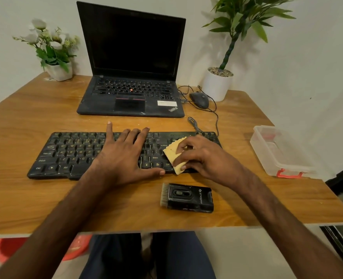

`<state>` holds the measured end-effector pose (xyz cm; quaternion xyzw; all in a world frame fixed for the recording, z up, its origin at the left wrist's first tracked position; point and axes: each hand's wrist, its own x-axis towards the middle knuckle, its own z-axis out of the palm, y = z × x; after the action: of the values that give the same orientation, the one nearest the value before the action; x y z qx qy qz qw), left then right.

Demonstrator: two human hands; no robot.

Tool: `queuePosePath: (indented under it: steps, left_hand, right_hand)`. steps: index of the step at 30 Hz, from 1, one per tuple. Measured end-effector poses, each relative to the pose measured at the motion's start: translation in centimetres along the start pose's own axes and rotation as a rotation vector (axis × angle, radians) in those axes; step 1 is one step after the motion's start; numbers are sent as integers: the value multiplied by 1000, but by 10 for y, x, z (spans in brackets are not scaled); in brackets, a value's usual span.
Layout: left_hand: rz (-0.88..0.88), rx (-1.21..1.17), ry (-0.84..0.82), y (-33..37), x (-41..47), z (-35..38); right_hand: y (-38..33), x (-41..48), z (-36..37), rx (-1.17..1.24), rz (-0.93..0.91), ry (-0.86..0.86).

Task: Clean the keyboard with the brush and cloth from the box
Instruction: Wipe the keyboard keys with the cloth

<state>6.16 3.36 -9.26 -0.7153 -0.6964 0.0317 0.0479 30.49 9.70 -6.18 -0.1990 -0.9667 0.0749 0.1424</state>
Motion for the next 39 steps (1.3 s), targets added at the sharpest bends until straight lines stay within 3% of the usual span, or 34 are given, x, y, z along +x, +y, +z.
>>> queuePosePath:
  steps: [8,14,26,28,32,35,39]
  left_hand:
    - [18,6,25,-2,-1,2]
    - [10,-4,14,0,-1,1]
    - [9,-15,18,0,-2,1]
    - [11,-15,8,0,-2,1]
    - [4,-13,-11,1,-4,0]
    - [-5,-35,-16,2,-8,0]
    - [-10,-123,41,4,-16,0]
  right_hand:
    - [20,-40,-21,-165,7,-7]
    - [-2,-18,-1,-22,12,211]
    - [4,-13,-6,-115,-122,-75]
    - [4,-13,-10,5,-50,-14]
    - [3,0,-15,407,256,351]
    - [2,14,-11,700,531,335]
    - [-5,25,-10,1142,657,279]
